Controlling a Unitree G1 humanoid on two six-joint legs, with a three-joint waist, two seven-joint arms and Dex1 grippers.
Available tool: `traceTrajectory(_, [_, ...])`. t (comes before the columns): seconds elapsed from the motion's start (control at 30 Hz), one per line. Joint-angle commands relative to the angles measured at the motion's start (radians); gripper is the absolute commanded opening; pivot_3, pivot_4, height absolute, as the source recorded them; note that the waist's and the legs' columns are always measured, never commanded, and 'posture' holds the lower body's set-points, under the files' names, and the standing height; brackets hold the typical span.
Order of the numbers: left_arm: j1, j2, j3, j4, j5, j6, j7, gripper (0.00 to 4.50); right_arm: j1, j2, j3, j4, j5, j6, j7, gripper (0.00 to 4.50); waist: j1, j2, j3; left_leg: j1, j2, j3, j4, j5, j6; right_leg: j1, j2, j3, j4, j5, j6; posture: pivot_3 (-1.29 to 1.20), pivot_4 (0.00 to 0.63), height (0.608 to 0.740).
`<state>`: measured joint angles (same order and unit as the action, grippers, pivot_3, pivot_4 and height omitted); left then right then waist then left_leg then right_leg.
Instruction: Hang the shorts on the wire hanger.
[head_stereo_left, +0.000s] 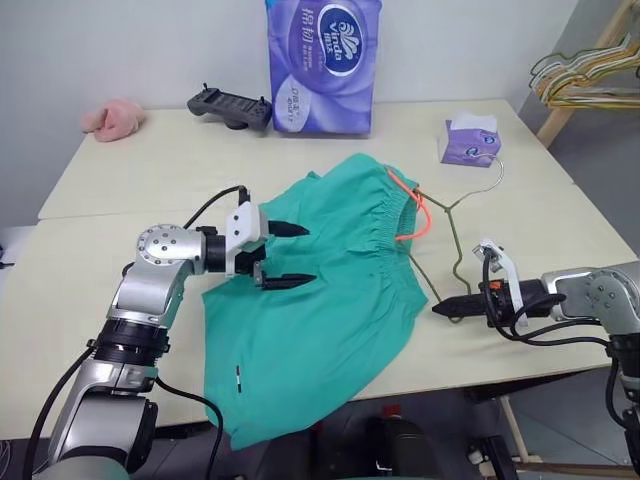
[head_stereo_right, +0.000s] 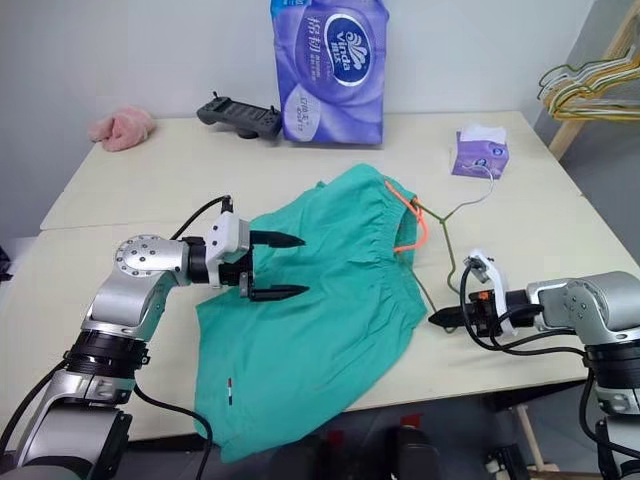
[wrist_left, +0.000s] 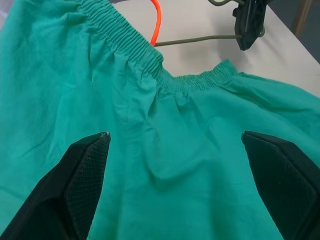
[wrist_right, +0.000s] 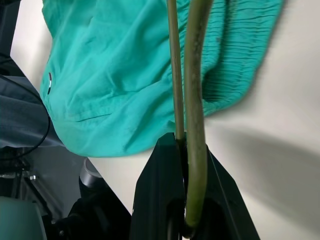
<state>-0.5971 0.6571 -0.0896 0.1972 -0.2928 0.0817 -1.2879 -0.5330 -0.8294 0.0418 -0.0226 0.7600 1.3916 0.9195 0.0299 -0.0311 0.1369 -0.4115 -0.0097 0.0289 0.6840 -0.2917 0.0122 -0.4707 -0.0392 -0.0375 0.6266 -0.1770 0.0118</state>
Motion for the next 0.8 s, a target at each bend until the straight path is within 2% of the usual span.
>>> traceTrajectory(0.03, [-0.049, 0.020, 0.040, -0.003, -0.009, -0.008, 0.008, 4.48, -0.051, -0.023, 0.009, 0.012, -0.025, -0.057, 0.031, 0.00, 0.000, 0.001, 0.002, 0.001, 0.000, 0.000, 0.006, -0.003, 0.005, 0.003, 0.001, 0.000, -0.001, 0.001, 0.001, 0.10, 0.094, 0.740])
traceTrajectory(0.13, [-0.157, 0.037, 0.050, 0.114, 0.018, -0.050, 0.003, 4.48, -0.097, -0.036, 0.064, 0.043, -0.097, -0.154, 0.056, 0.00, 0.002, 0.001, 0.004, 0.015, 0.002, -0.002, 0.012, -0.006, 0.010, 0.022, 0.003, -0.001, -0.003, -0.002, 0.006, 0.10, 0.094, 0.740])
traceTrajectory(0.23, [-0.269, 0.046, 0.045, 0.245, 0.050, -0.115, -0.010, 4.48, -0.126, -0.059, 0.135, 0.064, -0.188, -0.284, 0.102, 0.00, 0.005, 0.001, 0.004, 0.023, 0.002, -0.003, 0.013, -0.005, 0.011, 0.030, 0.004, -0.001, -0.005, -0.005, 0.002, 0.11, 0.095, 0.740])
traceTrajectory(0.3, [-0.361, 0.048, 0.039, 0.347, 0.076, -0.164, -0.016, 4.48, -0.145, -0.071, 0.187, 0.078, -0.272, -0.402, 0.124, 0.00, 0.006, 0.001, 0.004, 0.023, 0.002, -0.003, 0.013, -0.005, 0.012, 0.030, 0.004, 0.000, -0.004, -0.002, 0.008, 0.11, 0.092, 0.740])
traceTrajectory(0.5, [-0.576, 0.036, 0.020, 0.585, 0.139, -0.259, -0.045, 4.48, -0.191, -0.061, 0.291, 0.124, -0.507, -0.684, 0.116, 0.00, 0.002, 0.000, 0.003, 0.012, 0.001, 0.000, 0.014, -0.006, 0.012, 0.018, 0.003, 0.001, 0.002, 0.001, 0.004, 0.11, 0.085, 0.740])
traceTrajectory(0.6, [-0.632, 0.027, 0.008, 0.665, 0.167, -0.287, -0.085, 4.48, -0.197, -0.048, 0.318, 0.128, -0.602, -0.791, 0.102, 0.00, 0.001, 0.001, 0.003, 0.011, 0.001, 0.000, 0.014, -0.006, 0.012, 0.017, 0.003, 0.001, 0.002, 0.001, 0.004, 0.11, 0.080, 0.740])
traceTrajectory(0.8, [-0.667, -0.002, -0.051, 0.723, 0.226, -0.282, -0.196, 4.48, -0.249, 0.004, 0.328, 0.102, -0.721, -0.873, 0.076, 0.00, -0.004, 0.000, 0.003, 0.012, 0.001, 0.001, 0.015, -0.005, 0.012, 0.017, 0.004, 0.002, 0.003, 0.001, 0.004, 0.10, 0.074, 0.740])
